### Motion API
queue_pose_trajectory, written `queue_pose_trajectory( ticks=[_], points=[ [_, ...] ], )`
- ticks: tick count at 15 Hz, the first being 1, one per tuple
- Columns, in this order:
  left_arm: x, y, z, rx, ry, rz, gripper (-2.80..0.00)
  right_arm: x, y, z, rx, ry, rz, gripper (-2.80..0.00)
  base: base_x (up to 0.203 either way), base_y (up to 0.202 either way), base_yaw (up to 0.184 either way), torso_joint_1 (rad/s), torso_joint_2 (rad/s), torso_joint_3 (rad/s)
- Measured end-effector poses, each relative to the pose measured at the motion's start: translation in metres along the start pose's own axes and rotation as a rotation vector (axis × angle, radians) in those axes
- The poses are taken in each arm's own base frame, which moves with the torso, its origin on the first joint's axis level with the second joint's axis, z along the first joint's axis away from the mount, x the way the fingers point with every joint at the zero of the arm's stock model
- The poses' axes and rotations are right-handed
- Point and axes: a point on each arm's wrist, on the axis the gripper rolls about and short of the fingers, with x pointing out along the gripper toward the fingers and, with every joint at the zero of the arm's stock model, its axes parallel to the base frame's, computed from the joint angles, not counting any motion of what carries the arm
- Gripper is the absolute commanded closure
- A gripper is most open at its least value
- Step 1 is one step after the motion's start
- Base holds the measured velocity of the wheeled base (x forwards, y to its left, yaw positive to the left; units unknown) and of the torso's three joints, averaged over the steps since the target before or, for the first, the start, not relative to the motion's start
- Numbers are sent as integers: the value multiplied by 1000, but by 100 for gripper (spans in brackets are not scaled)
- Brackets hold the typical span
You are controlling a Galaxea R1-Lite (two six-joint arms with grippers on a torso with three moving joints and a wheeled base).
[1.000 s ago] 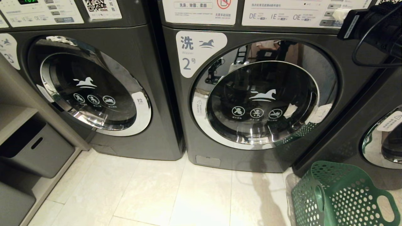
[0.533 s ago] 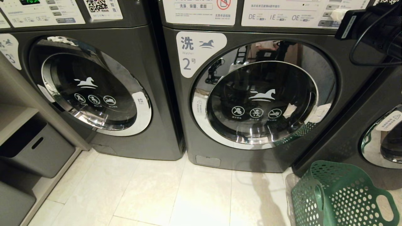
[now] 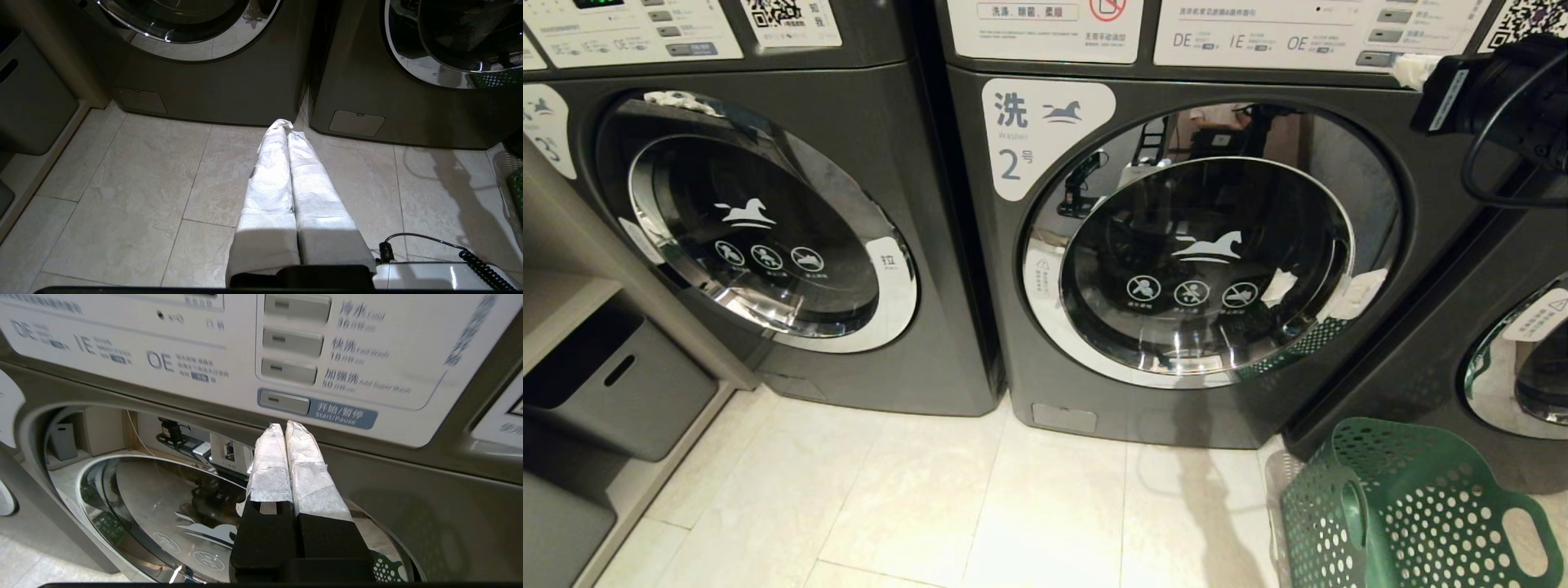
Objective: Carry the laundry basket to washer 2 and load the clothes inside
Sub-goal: Press the washing machine switch
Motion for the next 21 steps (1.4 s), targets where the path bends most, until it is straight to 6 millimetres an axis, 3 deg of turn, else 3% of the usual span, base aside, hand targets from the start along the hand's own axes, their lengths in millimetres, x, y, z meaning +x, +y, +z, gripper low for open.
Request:
queue_pose_trajectory(
  ticks=[8,21],
  points=[
    [0,0,0,0,0,0,0,9,-2,18,6,-72,1,0,0,0,0,0,0,0],
    [0,0,0,0,0,-1,0,42,2,17,0,-110,13,0,0,0,0,0,0,0]
  ],
)
